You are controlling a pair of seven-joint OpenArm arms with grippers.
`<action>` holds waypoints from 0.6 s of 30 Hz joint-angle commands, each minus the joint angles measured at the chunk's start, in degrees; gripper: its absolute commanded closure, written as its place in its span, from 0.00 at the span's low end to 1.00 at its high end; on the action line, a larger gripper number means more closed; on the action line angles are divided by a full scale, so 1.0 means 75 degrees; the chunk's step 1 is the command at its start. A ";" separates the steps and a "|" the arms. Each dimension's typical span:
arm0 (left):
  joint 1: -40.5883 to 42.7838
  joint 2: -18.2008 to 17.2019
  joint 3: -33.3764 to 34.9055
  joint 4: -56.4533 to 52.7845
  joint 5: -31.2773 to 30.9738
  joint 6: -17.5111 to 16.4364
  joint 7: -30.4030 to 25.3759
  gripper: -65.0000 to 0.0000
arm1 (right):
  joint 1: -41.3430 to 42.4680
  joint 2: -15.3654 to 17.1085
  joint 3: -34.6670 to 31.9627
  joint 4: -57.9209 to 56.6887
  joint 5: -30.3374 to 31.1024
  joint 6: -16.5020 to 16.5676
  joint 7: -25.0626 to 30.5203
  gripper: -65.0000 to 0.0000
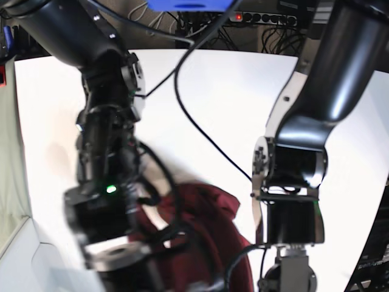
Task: Layout the t-shirt on the table in an organized manner, then fold the t-shirt properly
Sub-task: 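Lower the hanging shirt onto the table, spreading it with both grippers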
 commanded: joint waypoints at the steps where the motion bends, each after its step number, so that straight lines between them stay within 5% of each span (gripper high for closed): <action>1: -0.0373 -0.0121 -0.0040 0.0299 -0.0036 0.0106 -0.0198 1.00 | 0.0189 -0.0056 -0.0181 0.0072 0.0017 -0.0012 0.0242 1.00; 9: -0.0420 -0.0379 -0.0380 0.1213 -0.0036 0.0095 0.0329 1.00 | 0.0083 -0.0056 -0.0744 0.0072 0.0029 -0.0012 0.0242 1.00; 18: -0.0854 -0.0227 0.0171 0.0264 -0.0036 0.0153 0.0329 1.00 | -0.0058 -0.0056 -0.0205 0.0095 0.0017 -0.0012 0.0242 1.00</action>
